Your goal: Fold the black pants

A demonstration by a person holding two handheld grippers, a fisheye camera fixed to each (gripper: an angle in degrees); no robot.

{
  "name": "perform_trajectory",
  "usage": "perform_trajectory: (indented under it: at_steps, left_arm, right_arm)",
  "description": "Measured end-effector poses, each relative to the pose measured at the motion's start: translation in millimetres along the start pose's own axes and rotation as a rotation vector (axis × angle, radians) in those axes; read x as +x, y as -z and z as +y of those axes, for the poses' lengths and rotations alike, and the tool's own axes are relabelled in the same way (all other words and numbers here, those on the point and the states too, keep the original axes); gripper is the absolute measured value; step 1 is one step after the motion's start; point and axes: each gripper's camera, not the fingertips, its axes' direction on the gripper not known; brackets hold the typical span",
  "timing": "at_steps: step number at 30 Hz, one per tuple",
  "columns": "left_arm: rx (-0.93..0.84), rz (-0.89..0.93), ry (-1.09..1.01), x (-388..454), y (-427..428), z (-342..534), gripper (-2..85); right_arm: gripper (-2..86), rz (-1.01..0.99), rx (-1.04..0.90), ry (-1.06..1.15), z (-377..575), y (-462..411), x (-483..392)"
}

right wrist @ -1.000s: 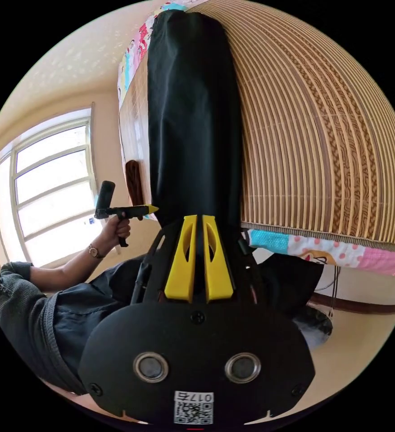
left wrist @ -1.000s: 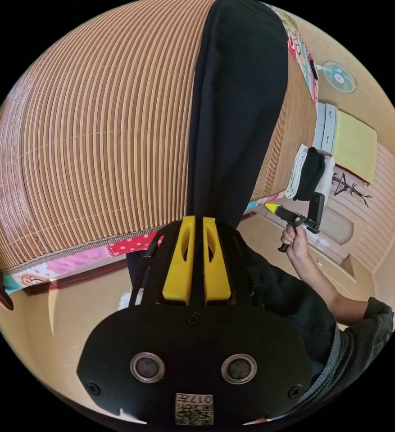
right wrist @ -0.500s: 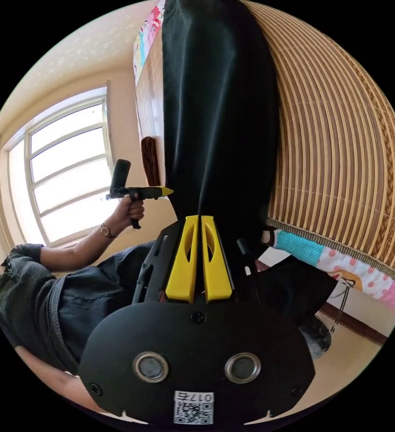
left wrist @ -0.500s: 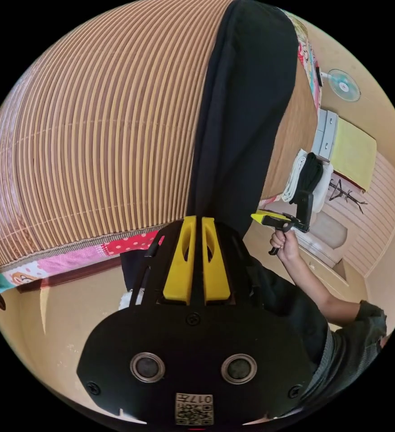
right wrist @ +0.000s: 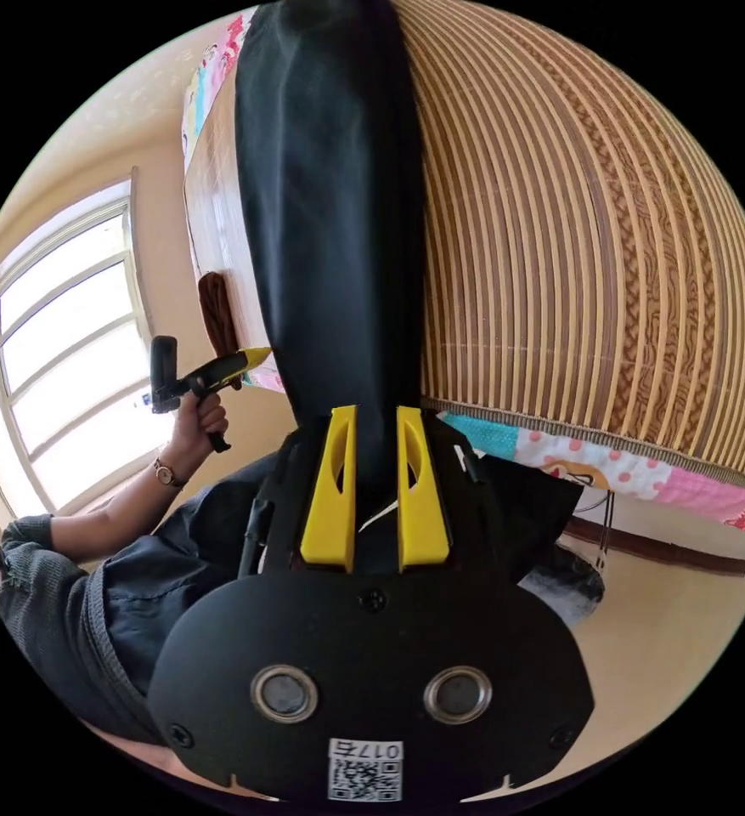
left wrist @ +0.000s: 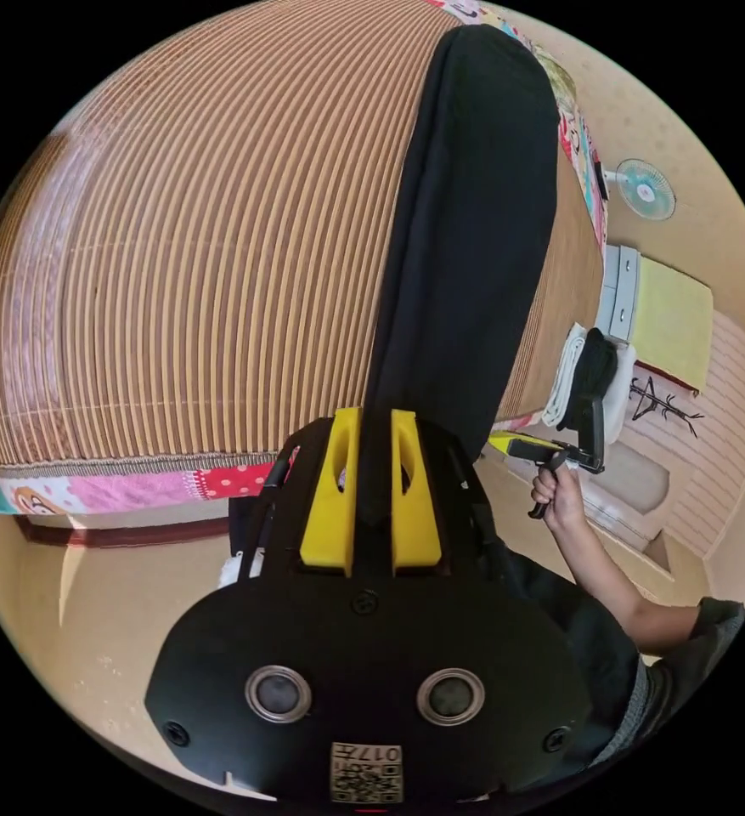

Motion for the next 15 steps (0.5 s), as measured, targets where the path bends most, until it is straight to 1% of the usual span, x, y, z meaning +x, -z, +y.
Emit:
perform_trajectory:
  at_steps: [1, 3, 5, 7, 9, 10, 12, 13, 15]
  left_arm:
    - [0.037, 0.019, -0.011, 2, 5, -7, 8.2]
    - [0.023, 0.042, -0.023, 3, 0, -25, 10.5]
    - [-0.015, 0.018, -0.046, 6, -17, -50, 11.8]
    - [-0.042, -0.016, -0.102, 12, -32, -64, 9.9]
    - [-0.067, -0.035, -0.147, 18, -44, -71, 7.5]
    - [-0.059, -0.056, -0.152, 21, -46, -69, 6.5]
    - [-0.05, -0.059, -0.199, 29, -48, -57, 4.8]
    - [-0.043, -0.084, -0.245, 36, -48, -46, 4.1]
    - [-0.1, -0.118, -0.308, 45, -57, -29, 3.9]
  right_arm:
    - [7.4, -0.013, 0.073, -0.015, -1, 8, 2]
    - [7.7, -0.056, 0.127, 0.003, -9, 8, 9]
    - [8.3, -0.091, 0.064, -0.012, -26, -7, 20]
    - [8.3, -0.105, -0.007, 0.009, -40, -27, 24]
    - [6.6, -0.056, -0.06, 0.039, -39, -37, 20]
    - [5.2, -0.006, -0.114, 0.073, -34, -45, 15]
    - [4.4, 0.057, -0.135, 0.114, -14, -50, 9]
    - [4.2, 0.08, -0.145, 0.102, 2, -54, 11]
    - [4.2, 0.085, -0.19, 0.062, 25, -64, 20]
